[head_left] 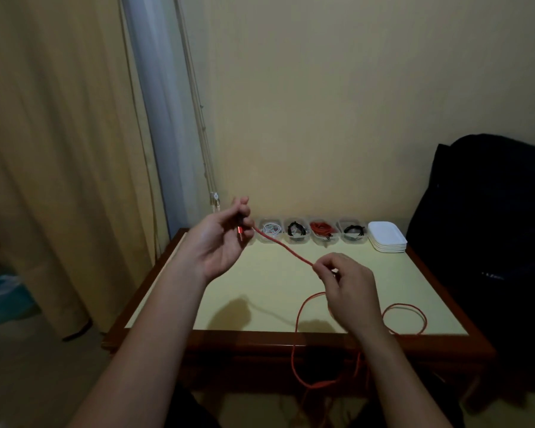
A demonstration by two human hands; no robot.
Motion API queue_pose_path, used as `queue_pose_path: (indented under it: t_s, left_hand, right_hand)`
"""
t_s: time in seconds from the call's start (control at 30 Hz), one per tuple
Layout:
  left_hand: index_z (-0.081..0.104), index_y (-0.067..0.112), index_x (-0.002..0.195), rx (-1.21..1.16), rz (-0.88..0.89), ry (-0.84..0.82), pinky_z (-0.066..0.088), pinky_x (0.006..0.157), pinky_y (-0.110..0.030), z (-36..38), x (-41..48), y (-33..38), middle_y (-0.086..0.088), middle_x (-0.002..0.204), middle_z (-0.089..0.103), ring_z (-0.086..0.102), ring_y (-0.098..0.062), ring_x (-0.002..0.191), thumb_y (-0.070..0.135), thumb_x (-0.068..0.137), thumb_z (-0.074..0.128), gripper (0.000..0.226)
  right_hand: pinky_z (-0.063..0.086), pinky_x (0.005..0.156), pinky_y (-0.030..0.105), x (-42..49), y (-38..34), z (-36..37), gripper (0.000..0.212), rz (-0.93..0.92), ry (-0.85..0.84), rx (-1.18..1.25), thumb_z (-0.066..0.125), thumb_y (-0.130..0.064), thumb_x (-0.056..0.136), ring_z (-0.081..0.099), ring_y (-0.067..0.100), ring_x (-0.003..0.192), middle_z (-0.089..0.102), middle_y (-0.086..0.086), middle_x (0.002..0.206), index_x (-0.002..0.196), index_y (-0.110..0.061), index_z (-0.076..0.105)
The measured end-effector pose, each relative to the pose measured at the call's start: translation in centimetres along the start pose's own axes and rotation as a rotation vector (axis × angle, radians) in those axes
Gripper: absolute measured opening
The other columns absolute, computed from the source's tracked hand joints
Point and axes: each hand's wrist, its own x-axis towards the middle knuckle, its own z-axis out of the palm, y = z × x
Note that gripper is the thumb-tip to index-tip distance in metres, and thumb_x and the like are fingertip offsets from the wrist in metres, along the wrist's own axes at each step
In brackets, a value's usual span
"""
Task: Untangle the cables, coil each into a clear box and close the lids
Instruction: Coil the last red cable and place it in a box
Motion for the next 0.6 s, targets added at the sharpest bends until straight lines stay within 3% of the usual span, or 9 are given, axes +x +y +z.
queue_pose_path:
  t_s: [0.07,0.13,0.23,0.33,0.37,0.47,0.6]
  left_hand:
    - [0.059,0.007,0.100,0.114,0.070,0.023,0.051,0.056,-0.017,0.1,0.0,-0.5,-0.001,0.074,0.058,0.058,-0.010,0.060,0.015,0.104,0.046,0.015]
    - [0.058,0.002,0.104,0.250,0.139,0.021,0.053,0.066,-0.019,0.3,-0.4,-0.8,-0.005,0.078,0.059,0.062,-0.012,0.066,0.014,0.105,0.046,0.017]
    - [0.062,-0.002,0.108,0.516,0.209,0.033,0.056,0.070,-0.021,0.4,-1.0,-1.3,-0.010,0.085,0.067,0.068,-0.013,0.072,0.016,0.105,0.048,0.023]
    - [0.068,0.003,0.104,0.782,0.245,-0.001,0.053,0.085,-0.038,0.4,-1.5,-1.9,-0.007,0.087,0.075,0.070,-0.017,0.081,0.020,0.104,0.050,0.025]
    - [0.068,0.004,0.103,0.845,0.240,-0.037,0.053,0.086,-0.038,0.6,-1.7,-2.1,-0.004,0.085,0.076,0.070,-0.015,0.081,0.020,0.105,0.049,0.025]
    - [0.067,0.007,0.095,1.007,0.216,-0.148,0.047,0.062,-0.021,1.3,-2.4,-3.2,0.001,0.071,0.069,0.063,-0.012,0.067,0.022,0.105,0.047,0.027]
    - [0.055,0.014,0.082,0.831,0.119,-0.208,0.027,0.047,-0.022,1.6,-2.1,-4.5,0.000,0.061,0.036,0.033,-0.011,0.047,0.020,0.108,0.041,0.030]
  right_hand:
    - [0.047,0.064,0.034,0.3,-0.4,-0.2,0.014,-0.146,-0.012,-0.162,0.064,-0.021,0.097,0.055,0.013,0.072,0.062,-0.012,0.077,0.083,-0.022,0.065]
    - [0.046,0.059,0.040,0.7,-1.2,-0.7,0.019,-0.242,-0.021,-0.238,0.056,-0.029,0.099,0.051,0.018,0.072,0.059,-0.011,0.075,0.082,-0.023,0.062]
    - [0.042,0.056,0.036,1.5,-2.2,-1.4,0.028,-0.350,-0.074,-0.267,0.046,-0.039,0.101,0.044,0.013,0.075,0.059,-0.013,0.077,0.082,-0.024,0.061]
    - [0.035,0.058,0.034,2.3,-3.6,-1.9,0.034,-0.422,-0.111,-0.209,0.040,-0.043,0.101,0.037,0.008,0.074,0.051,-0.016,0.074,0.080,-0.024,0.059]
    - [0.035,0.058,0.034,2.5,-4.1,-2.1,0.033,-0.444,-0.124,-0.166,0.041,-0.041,0.101,0.038,0.008,0.073,0.048,-0.018,0.074,0.080,-0.023,0.059]
    - [0.040,0.061,0.033,3.2,-5.3,-2.3,0.026,-0.478,-0.140,-0.047,0.051,-0.033,0.102,0.048,0.007,0.069,0.053,-0.016,0.073,0.084,-0.019,0.064]
    - [0.036,0.059,0.018,3.8,-5.8,-3.0,0.020,-0.371,-0.047,0.064,0.069,-0.031,0.094,0.051,0.001,0.063,0.057,-0.016,0.064,0.082,-0.015,0.071]
